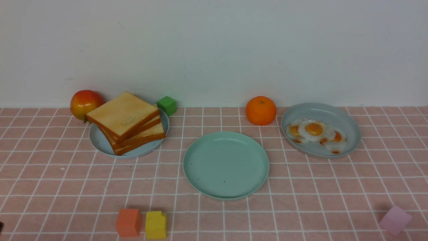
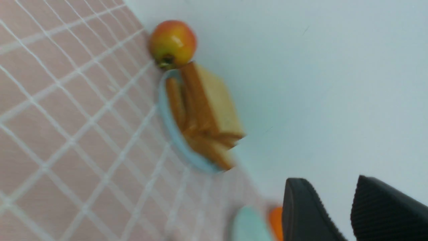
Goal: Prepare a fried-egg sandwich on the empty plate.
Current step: Use the left arm to grab a slice of bread, then use the left arm to put a slice of bread into the empty plate in the middle, then use the right arm to grab a fried egg
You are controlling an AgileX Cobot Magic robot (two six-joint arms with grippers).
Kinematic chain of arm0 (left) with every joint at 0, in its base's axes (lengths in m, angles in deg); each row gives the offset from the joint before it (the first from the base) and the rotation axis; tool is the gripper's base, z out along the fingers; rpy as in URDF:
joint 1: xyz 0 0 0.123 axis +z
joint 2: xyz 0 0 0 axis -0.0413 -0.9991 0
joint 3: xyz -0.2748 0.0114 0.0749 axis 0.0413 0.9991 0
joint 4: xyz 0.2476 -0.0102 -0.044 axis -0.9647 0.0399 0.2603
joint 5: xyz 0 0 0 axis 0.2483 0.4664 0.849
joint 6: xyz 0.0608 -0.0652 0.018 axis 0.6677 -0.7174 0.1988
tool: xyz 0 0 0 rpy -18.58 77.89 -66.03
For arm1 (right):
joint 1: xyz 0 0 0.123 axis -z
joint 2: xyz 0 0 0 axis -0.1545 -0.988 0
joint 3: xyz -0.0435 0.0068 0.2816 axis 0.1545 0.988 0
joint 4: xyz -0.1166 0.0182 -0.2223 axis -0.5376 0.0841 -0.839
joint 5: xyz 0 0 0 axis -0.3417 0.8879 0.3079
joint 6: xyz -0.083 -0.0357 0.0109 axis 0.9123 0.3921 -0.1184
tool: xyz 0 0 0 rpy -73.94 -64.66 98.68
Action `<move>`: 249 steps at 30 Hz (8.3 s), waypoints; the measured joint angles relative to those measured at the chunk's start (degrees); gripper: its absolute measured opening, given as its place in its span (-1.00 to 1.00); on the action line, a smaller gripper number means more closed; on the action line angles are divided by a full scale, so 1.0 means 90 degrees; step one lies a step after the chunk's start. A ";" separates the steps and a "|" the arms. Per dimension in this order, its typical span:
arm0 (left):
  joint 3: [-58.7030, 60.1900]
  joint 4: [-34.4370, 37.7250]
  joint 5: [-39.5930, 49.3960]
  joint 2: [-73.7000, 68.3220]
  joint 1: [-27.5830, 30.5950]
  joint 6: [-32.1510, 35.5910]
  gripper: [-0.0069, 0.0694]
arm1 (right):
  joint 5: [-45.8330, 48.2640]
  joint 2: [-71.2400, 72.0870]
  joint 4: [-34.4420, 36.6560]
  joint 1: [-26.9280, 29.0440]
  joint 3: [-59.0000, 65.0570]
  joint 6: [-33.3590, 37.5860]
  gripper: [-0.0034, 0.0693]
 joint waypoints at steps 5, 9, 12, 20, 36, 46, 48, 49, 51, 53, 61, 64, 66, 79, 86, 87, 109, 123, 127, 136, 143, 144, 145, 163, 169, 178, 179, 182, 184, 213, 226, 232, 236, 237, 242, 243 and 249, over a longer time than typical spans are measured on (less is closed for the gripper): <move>-0.0151 0.0303 -0.0433 0.0000 0.0000 0.0125 -0.26 | 0.0000 0.0000 0.0000 0.0000 0.0000 -0.0001 -0.24; -0.1166 0.0007 0.0835 -0.0327 0.0000 0.0795 -0.50 | 0.0000 0.0000 0.0000 0.0000 0.0000 -0.0001 -0.24; -0.2359 -0.0376 0.2240 -0.1493 -0.0003 0.1715 -0.68 | 0.0000 0.0000 0.0000 0.0000 0.0000 -0.0001 -0.24; -0.4310 -0.1806 0.4505 -0.3961 -0.1607 0.2621 -0.77 | 0.0000 0.0000 0.0000 0.0000 0.0000 0.0004 -0.24; -0.6076 -0.2873 0.4563 -0.7284 -0.2561 0.2276 -0.77 | -0.0124 0.0000 0.0070 0.0000 0.0009 -0.0049 -0.24; -0.6556 -0.2880 0.5472 -0.7322 -0.2574 0.2448 -0.85 | -0.1935 0.0000 0.3749 0.0000 0.0015 -0.2045 -0.24; -0.6565 -0.2908 0.5460 -0.7351 -0.2574 0.2495 -0.85 | -0.1585 0.0000 0.3858 0.0000 -0.0192 -0.1999 -0.24; -0.6614 -0.2976 0.5460 -0.7429 -0.2608 0.2518 -0.85 | -0.1061 -0.0053 0.3859 -0.0033 -0.0555 -0.1810 -0.24; -0.6757 -0.3108 0.5465 -0.7677 -0.2772 0.2518 -0.85 | 0.0387 -0.0655 0.3561 -0.0136 -0.1700 -0.1127 -0.24; -0.6915 -0.3162 0.5472 -0.7882 -0.2933 0.2518 -0.85 | 0.1529 -0.1201 0.3141 -0.0195 -0.2636 -0.0682 -0.24; -0.8485 -0.3523 0.5901 -0.9542 -0.3335 0.2458 -0.85 | 0.4629 -0.3783 0.1023 -0.1412 -0.5925 -0.0585 -0.24; -0.9384 -0.3704 0.6239 -1.0319 -0.3019 0.2349 -0.85 | 0.4855 -0.4170 0.0475 -0.2110 -0.6459 -0.0776 -0.24; -1.0019 -0.3757 0.6380 -1.0910 -0.2722 0.2325 -0.85 | 0.4864 -0.4291 0.0203 -0.2591 -0.6697 -0.0831 -0.24; -1.2328 -0.5155 0.6395 -1.3474 -0.2276 0.2283 -0.51 | 0.4649 -0.4323 0.0093 -0.3025 -0.6833 -0.0827 -0.24; -1.2445 -0.5725 0.5707 -1.3880 -0.2129 0.2283 0.15 | 0.4612 -0.4323 0.0093 -0.3037 -0.6833 -0.0827 -0.24; -1.2445 -0.5726 0.5656 -1.3912 -0.2128 0.2283 0.19 | 0.4612 -0.4323 0.0093 -0.3037 -0.6833 -0.0827 -0.24; -1.2538 -0.4874 0.5632 -1.3728 -0.2116 0.2435 0.28 | 0.4427 -0.4323 0.0210 -0.3037 -0.6833 -0.0827 -0.29; -1.2518 -0.5068 0.5282 -1.4197 -0.2116 0.3064 0.28 | 0.4427 -0.4323 0.0312 -0.3037 -0.6833 -0.0827 -0.28; -1.2518 -0.5137 0.5239 -1.4281 -0.2116 0.3064 0.28 | 0.4427 -0.4323 0.0312 -0.3037 -0.6833 -0.0827 -0.28; -1.2518 -0.5212 0.5193 -1.4367 -0.2128 0.3071 -0.12 | 0.4427 -0.4323 0.0319 -0.3037 -0.6838 -0.0827 -0.28; -1.2525 -0.5255 0.5181 -1.4366 -0.2171 0.3104 -0.80 | 0.4427 -0.4323 0.0334 -0.3037 -0.6838 -0.0827 -0.28; -1.2532 -0.5255 0.5181 -1.4360 -0.2171 0.3104 -0.80 | 0.4427 -0.4323 0.0334 -0.3037 -0.6838 -0.0827 -0.28; -1.2574 -0.5255 0.5232 -1.4339 -0.2171 0.3104 -0.80 | 0.4427 -0.4323 0.0334 -0.3037 -0.6838 -0.0827 -0.28; -1.2270 -0.4913 0.6088 -1.2701 -0.3156 0.3071 -0.80 | 0.4449 -0.3951 -0.0042 -0.3037 -0.6838 -0.0827 -0.27; -1.1733 -0.4807 0.5999 -1.2878 -0.4680 0.3113 -0.80 | 0.4508 -0.3455 -0.0094 -0.3037 -0.6856 -0.0891 -0.27; -1.1686 -0.5275 0.5203 -1.3417 -0.5430 0.3006 -0.80 | 0.4981 -0.3241 -0.0121 -0.3037 -0.6863 -0.0965 -0.27; -1.1686 -0.5283 0.5138 -1.3445 -0.5434 0.2984 -0.80 | 0.5010 -0.3241 -0.0121 -0.3037 -0.6863 -0.0965 -0.27; -1.1686 -0.5327 0.4992 -1.3610 -0.5441 0.2949 -0.80 | 0.5027 -0.3241 -0.0121 -0.3037 -0.6863 -0.0969 -0.27; -1.1686 -0.5354 0.4955 -1.3708 -0.5441 0.2944 -0.80 | 0.5027 -0.3241 -0.0121 -0.3037 -0.6863 -0.0969 -0.27; -1.1718 -0.5655 0.5821 -1.1874 -0.5912 0.1398 0.02 | 0.4985 -0.4005 -0.0156 -0.3037 -0.6869 -0.1403 -0.28; -0.7447 -0.4264 0.4809 -0.5987 -0.5979 0.1267 -0.85 | 0.3527 -0.7171 -0.1668 -0.3037 -0.6862 -0.0844 -0.26; -0.5157 -0.4329 0.3406 -0.3062 -0.5979 0.0443 -0.85 | 0.3331 -0.8692 -0.2062 -0.2461 -0.7469 -0.0519 -0.25; -0.4765 -0.4727 0.3307 -0.1845 -0.5979 0.0013 -0.85 | 0.3337 -0.9621 -0.1833 -0.1923 -0.8198 0.0357 -0.25; -0.4756 -0.4742 0.3307 -0.1811 -0.5979 0.0013 -0.85 | 0.3337 -0.9665 -0.1820 -0.1897 -0.8198 0.0357 -0.25; -0.4757 -0.4865 0.3518 -0.1466 -0.5979 -0.0280 -0.85 | 0.3282 -1.0623 -0.1666 -0.1575 -0.8794 0.1583 -0.18; -0.4757 -0.4839 0.3518 -0.1484 -0.5979 -0.0299 -0.85 | 0.3227 -1.0788 -0.1666 -0.1570 -0.8840 0.1786 -0.14; -0.4757 -0.4596 0.3147 -0.2127 -0.5979 -0.0315 -0.85 | 0.2459 -1.1744 -0.2116 -0.1555 -0.8891 0.3300 0.40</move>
